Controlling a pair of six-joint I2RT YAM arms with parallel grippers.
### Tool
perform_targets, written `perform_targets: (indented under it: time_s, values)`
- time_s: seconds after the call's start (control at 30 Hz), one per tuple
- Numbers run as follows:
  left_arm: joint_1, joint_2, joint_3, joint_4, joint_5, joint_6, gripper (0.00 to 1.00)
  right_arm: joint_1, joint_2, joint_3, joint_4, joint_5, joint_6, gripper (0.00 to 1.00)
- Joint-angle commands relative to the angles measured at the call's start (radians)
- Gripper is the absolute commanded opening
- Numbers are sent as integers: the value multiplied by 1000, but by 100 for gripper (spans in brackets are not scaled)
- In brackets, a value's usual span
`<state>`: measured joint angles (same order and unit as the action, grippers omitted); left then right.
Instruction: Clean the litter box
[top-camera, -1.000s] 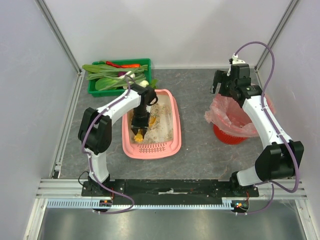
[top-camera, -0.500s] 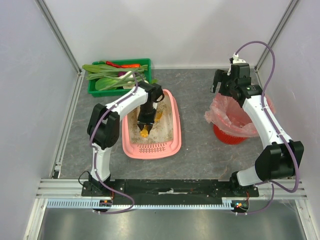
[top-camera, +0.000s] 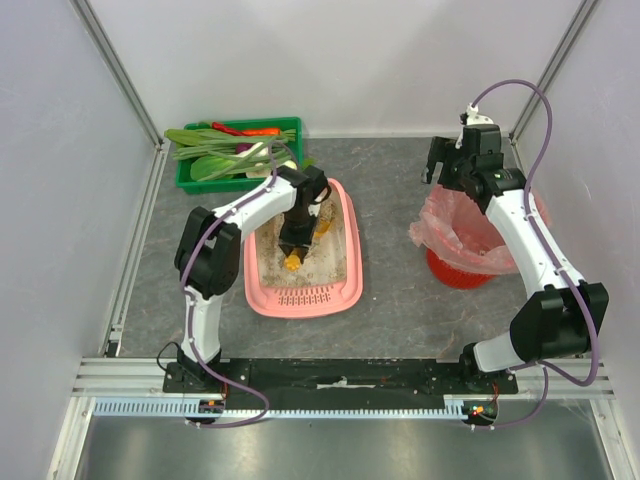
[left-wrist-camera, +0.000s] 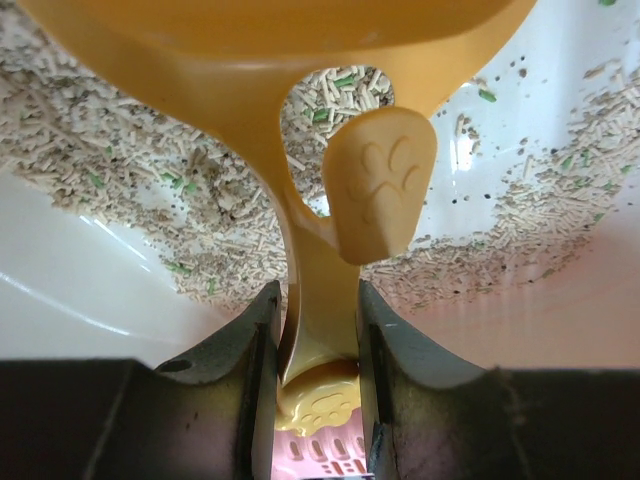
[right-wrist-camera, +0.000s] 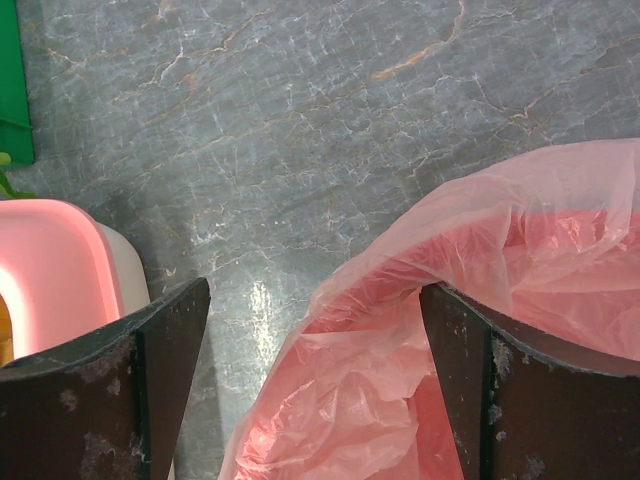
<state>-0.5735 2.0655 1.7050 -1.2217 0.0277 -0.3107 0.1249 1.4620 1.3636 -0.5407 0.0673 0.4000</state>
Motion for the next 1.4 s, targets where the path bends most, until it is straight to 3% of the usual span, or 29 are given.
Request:
perform_targets:
  time_s: [0.0, 0.3, 0.5, 0.7, 0.97, 1.37]
  values:
    - [0, -64, -91, 177, -17, 87, 2, -4, 1, 60, 2, 3, -6, 95]
    - [1, -183, -312, 425, -2, 85, 2, -1, 1, 63, -15, 11, 7, 94]
    - [1, -237, -361, 516, -11, 50, 2, -1, -9, 66, -22, 26, 3, 93]
    - [0, -390, -531, 602, -3, 32, 2, 5, -15, 68, -27, 40, 7, 93]
    - [0, -447, -636, 740, 6, 33, 2, 18, -15, 83, -38, 40, -6, 93]
    - [-5, -746, -754, 712, 18, 42, 2, 51, -26, 81, -65, 42, -13, 93]
